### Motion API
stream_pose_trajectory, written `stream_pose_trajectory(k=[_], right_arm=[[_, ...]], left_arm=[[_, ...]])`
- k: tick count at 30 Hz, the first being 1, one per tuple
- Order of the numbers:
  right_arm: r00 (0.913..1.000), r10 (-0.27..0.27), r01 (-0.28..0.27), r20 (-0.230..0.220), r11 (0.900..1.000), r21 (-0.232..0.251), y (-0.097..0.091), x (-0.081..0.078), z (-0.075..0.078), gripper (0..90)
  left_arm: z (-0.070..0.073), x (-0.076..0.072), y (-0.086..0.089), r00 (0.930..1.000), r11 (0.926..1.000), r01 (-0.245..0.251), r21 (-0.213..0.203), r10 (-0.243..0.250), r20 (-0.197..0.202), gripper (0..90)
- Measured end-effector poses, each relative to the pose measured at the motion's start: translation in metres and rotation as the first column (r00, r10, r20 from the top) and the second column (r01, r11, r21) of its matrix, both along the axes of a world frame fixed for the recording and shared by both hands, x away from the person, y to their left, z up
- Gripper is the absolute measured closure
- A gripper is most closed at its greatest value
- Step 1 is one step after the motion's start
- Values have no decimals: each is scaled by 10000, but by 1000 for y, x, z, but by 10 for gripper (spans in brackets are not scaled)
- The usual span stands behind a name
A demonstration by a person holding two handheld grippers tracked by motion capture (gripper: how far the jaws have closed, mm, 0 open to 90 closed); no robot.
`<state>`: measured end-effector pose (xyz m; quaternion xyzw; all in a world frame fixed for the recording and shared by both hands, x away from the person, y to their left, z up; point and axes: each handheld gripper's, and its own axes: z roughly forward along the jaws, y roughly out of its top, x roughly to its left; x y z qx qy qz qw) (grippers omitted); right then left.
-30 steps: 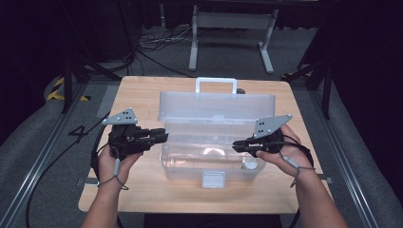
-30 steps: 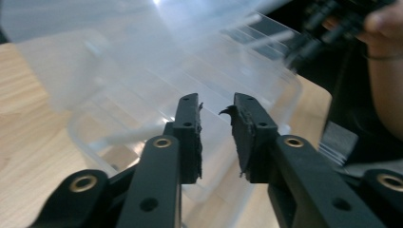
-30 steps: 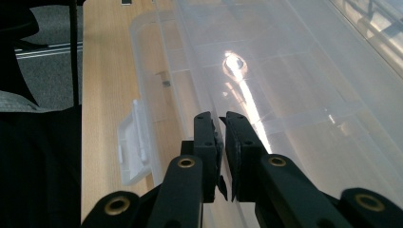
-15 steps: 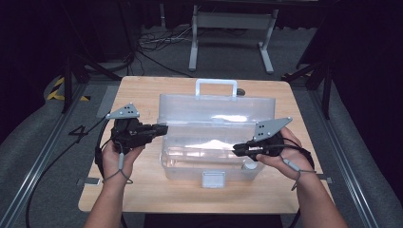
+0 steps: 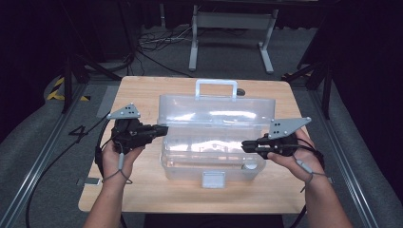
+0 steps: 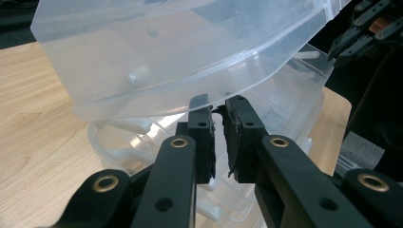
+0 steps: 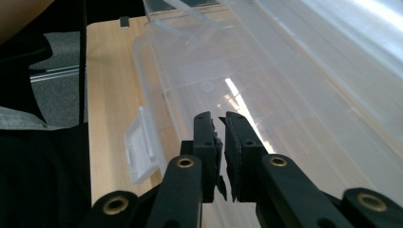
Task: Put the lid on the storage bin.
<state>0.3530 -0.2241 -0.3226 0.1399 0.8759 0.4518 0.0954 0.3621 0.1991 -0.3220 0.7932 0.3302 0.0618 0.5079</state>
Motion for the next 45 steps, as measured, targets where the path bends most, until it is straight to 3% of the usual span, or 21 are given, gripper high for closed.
stream_pose_trajectory(k=[10,22,34,40,45], right_arm=[[9978,-604,584,260,9956,727,-21,0,2,858],[9896,-1431,1440,-165,9815,1262,-47,3,-2,846],[9845,-1657,1718,-575,9768,1281,-57,6,-4,894],[9772,-1820,1946,-1091,9736,1193,-64,7,-5,900],[9757,-1825,1950,-1213,9757,1004,-65,8,-6,900]], left_arm=[[0,-1,-1,9997,9992,232,325,-232,-12,822],[-2,-1,0,9993,9985,367,413,-362,-113,848],[-4,-1,1,9979,9967,581,565,-564,-327,861],[-5,-3,2,9971,9949,638,778,-604,-457,862],[-5,-5,5,9964,9938,718,845,-677,-504,860]])
